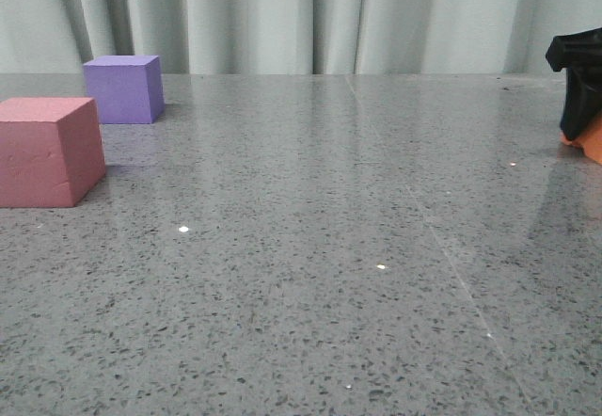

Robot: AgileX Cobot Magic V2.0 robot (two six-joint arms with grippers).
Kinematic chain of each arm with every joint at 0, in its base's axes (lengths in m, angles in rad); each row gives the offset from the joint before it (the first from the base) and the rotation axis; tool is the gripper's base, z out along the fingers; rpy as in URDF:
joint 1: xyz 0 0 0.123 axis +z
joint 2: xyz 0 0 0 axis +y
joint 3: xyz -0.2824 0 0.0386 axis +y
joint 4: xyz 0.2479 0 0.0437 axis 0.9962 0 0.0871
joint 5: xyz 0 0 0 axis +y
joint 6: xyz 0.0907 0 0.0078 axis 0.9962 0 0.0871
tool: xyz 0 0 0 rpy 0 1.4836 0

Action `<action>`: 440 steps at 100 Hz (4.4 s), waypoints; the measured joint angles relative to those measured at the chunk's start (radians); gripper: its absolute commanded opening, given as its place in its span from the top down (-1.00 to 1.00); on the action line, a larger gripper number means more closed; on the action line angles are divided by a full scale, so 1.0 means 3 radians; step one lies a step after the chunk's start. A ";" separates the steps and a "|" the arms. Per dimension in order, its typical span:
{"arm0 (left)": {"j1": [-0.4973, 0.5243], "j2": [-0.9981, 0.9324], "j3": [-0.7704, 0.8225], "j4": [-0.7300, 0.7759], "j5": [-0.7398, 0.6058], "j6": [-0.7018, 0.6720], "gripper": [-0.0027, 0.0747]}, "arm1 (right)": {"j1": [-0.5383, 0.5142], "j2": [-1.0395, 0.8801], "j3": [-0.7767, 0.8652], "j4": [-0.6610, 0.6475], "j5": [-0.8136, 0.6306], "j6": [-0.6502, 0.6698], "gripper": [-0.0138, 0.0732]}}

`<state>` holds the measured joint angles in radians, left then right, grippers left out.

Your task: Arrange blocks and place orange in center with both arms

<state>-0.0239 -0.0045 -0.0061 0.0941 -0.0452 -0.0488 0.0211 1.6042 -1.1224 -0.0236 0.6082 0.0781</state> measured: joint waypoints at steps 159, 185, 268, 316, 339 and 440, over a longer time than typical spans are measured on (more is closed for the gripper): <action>0.0000 0.0000 0.0000 0.0000 0.0000 0.0000 0.98 | 0.2043 0.1276 -0.2288 -0.0387 0.0684 0.1788 0.43; 0.0000 0.0000 0.0000 0.0000 0.0000 0.0000 0.98 | 0.2043 0.1426 -0.2290 -0.0394 0.0690 0.1824 0.43; 0.0000 0.0000 0.0000 0.0000 0.0000 0.0000 0.98 | 0.2043 0.1468 -0.2398 -0.0271 0.0874 0.1612 -0.78; 0.0000 0.0000 0.0000 0.0000 0.0000 0.0000 0.98 | 0.2043 0.1415 -0.3342 -0.0350 0.1450 0.1014 -0.78; 0.0000 0.0000 0.0000 0.0000 0.0000 0.0000 0.98 | 0.1887 0.1122 -0.3372 -0.0358 0.1616 0.0639 -0.78; 0.0000 0.0000 0.0000 0.0000 0.0000 0.0000 0.98 | 0.0658 -0.2291 0.1068 -0.0365 0.0539 0.0484 -0.78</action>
<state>-0.0239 -0.0045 -0.0061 0.0941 -0.0452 -0.0488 0.2185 0.9168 -0.8019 -0.1332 0.7699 0.2232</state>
